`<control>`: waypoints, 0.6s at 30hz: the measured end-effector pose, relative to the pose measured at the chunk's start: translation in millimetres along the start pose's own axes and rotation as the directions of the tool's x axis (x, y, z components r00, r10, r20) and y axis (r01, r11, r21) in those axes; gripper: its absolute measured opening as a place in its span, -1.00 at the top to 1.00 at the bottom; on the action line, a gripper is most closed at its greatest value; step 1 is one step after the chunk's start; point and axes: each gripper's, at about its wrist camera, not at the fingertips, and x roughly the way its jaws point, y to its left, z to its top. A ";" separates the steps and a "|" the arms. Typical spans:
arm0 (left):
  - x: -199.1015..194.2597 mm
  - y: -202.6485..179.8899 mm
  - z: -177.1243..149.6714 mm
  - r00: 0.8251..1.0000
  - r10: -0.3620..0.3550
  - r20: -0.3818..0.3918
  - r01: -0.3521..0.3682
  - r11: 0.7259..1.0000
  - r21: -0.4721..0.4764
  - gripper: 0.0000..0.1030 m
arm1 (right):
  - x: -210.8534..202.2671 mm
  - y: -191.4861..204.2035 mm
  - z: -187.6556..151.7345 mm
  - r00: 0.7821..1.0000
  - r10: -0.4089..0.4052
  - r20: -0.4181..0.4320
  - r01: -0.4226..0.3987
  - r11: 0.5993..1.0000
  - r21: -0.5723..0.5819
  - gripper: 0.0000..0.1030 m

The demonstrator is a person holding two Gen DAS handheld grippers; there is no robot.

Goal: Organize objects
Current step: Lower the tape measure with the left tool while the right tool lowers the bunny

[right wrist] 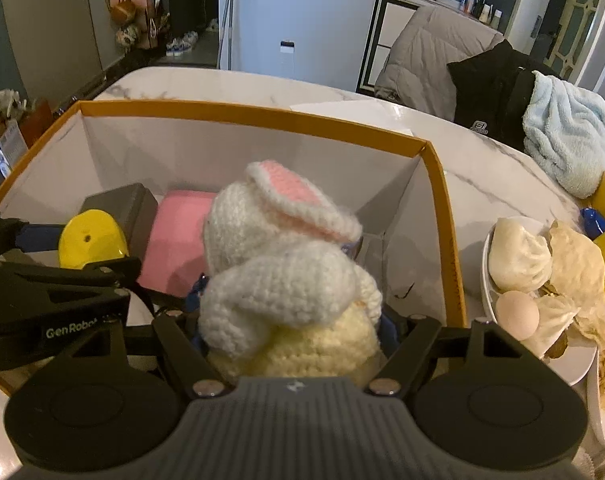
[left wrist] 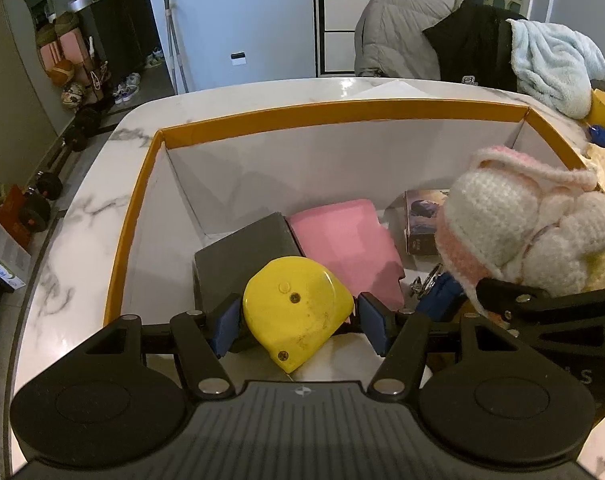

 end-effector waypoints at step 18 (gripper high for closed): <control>-2.3 0.2 -5.0 1.000 -0.015 -0.003 0.015 1.000 0.007 -0.47 | -1.4 -1.4 -6.2 0.999 -0.020 0.027 0.020 1.000 -0.005 -0.55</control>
